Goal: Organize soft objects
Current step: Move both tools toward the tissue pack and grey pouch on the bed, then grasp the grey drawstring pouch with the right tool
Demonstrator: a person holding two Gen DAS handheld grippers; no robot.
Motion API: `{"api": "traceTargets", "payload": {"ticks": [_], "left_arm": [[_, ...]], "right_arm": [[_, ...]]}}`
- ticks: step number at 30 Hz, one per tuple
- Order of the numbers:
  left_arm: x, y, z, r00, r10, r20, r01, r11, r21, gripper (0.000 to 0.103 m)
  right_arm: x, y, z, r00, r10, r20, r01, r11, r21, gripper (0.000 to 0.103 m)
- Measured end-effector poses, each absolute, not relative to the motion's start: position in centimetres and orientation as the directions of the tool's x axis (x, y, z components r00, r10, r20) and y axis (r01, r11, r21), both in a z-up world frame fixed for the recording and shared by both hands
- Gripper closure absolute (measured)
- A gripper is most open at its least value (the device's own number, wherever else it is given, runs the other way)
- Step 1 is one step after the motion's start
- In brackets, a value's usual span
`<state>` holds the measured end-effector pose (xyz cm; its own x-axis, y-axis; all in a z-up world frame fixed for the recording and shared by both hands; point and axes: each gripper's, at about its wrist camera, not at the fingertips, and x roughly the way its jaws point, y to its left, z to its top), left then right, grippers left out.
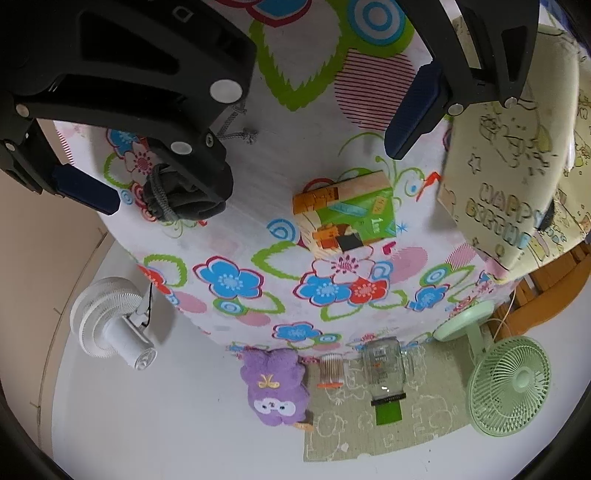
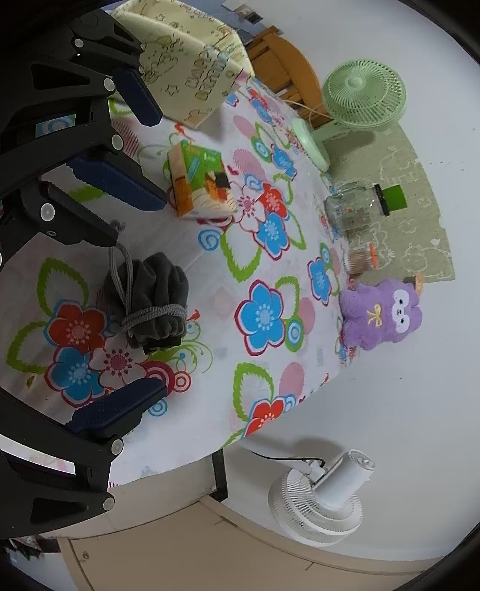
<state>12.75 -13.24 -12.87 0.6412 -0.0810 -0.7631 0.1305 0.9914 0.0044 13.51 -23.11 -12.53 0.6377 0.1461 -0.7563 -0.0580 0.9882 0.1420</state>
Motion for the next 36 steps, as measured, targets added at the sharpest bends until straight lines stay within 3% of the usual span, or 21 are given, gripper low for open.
{"api": "traceTargets", "payload": {"ticks": [11,16,19,36], "left_arm": [[14.1,-13.2,-14.3,0.612,-0.029,-0.790,0.095,0.995,0.037,0.001],[14.7,-13.1,-14.8,0.597,-0.009,-0.802,0.079,0.996,0.048,0.001],[14.8,-13.0,-14.7,0.600,-0.006,-0.800,0.073,0.996,0.047,0.001],[17.3,-12.3,-12.9,0.639,0.038,-0.769,-0.032,0.999,0.023,0.001]], "right_arm": [[15.5,-23.0,-14.8,0.595,0.158,-0.788,-0.068,0.987,0.147,0.010],[16.2,-23.1,-15.5,0.563,0.162,-0.810,-0.064,0.986,0.153,0.034],[16.3,-23.2,-15.5,0.568,0.152,-0.809,-0.057,0.988,0.146,0.038],[18.0,-23.1,-12.2,0.639,0.163,-0.752,-0.052,0.984,0.169,0.040]]}}
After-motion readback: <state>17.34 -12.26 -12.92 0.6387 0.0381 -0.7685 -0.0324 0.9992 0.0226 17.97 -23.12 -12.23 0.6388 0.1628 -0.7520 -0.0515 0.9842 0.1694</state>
